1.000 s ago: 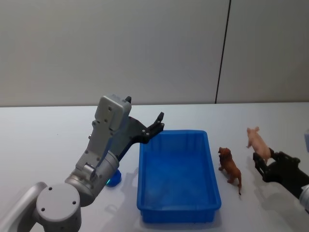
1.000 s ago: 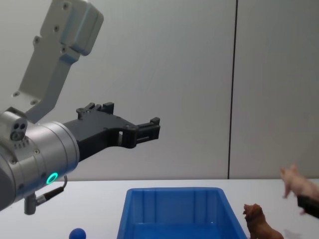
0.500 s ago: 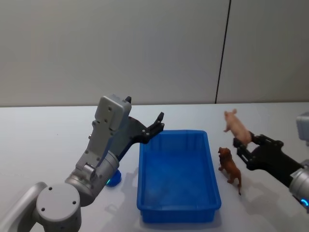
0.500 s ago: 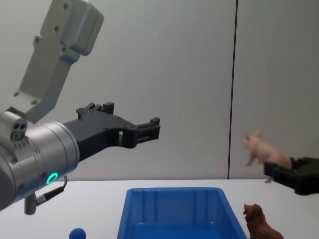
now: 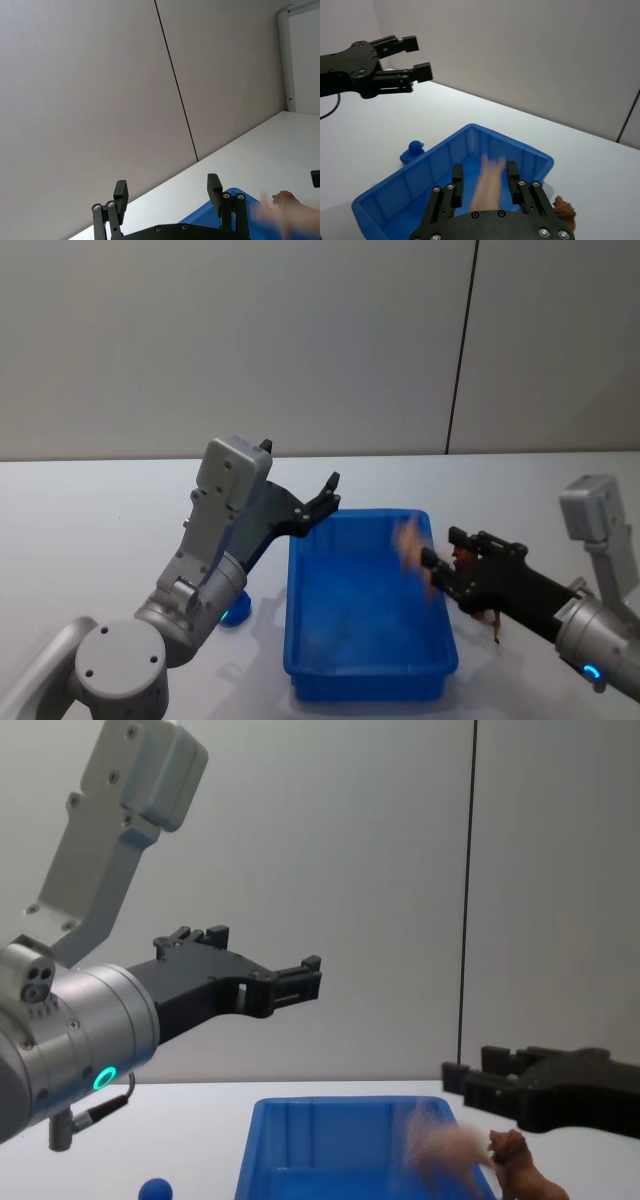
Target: Pick up the two dolls from the table and place them into the box.
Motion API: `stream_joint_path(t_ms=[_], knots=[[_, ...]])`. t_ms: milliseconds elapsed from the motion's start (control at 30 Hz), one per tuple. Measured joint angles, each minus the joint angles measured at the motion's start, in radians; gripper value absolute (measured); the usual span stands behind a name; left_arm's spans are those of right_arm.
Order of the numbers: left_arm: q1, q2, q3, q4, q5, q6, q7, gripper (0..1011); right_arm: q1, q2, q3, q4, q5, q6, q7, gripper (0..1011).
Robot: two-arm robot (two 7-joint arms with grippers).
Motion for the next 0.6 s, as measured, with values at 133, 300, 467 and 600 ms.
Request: stream_joint_path(t_ms=[133, 300, 467, 600], knots=[[0.000, 0.000, 0.000, 0.000, 0.000, 0.000, 0.000, 1001, 0.000, -0.005, -0.009, 0.000, -0.001, 0.006, 0.013, 616], [0.000, 0.000, 0.000, 0.000, 0.000, 0.000, 0.000, 1001, 0.000, -0.009, -0.016, 0.001, -0.001, 0.010, 0.018, 757], [0.000, 0.000, 0.000, 0.000, 0.000, 0.000, 0.000, 1001, -0.002, -0.009, -0.018, 0.004, 0.001, 0.012, 0.016, 887], [0.000, 0.000, 0.000, 0.000, 0.000, 0.000, 0.000, 1001, -0.007, -0.003, -0.017, 0.004, 0.004, 0.013, -0.002, 994]])
